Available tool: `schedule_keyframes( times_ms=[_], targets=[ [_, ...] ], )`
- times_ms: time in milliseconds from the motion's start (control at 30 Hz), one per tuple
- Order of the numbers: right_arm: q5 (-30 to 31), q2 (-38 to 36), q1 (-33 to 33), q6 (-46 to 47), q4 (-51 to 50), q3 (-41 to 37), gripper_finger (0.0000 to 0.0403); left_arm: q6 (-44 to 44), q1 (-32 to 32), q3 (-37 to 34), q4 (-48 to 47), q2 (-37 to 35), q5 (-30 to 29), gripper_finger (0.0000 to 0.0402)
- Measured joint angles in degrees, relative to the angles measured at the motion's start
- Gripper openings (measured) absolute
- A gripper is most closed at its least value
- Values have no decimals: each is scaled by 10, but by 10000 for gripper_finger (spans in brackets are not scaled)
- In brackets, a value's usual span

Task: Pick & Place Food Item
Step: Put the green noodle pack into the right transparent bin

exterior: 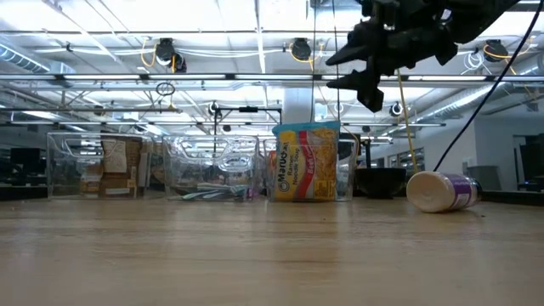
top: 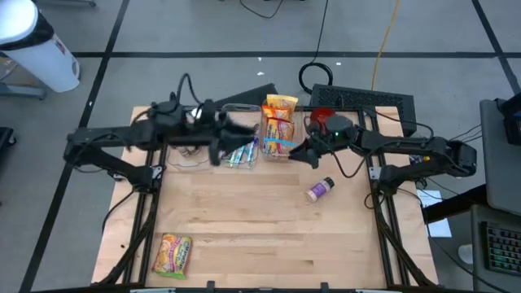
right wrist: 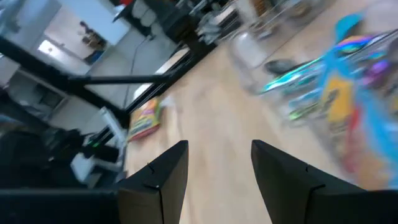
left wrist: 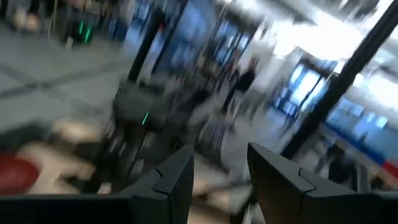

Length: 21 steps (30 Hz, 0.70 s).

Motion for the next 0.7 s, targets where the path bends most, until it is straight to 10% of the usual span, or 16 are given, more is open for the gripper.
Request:
schedule_keyframes(
  times_ms=[700],
  targets=[
    [272,0,229,98,230,0,165,-296,-337,0,-549,-89,-98,154]
  ],
)
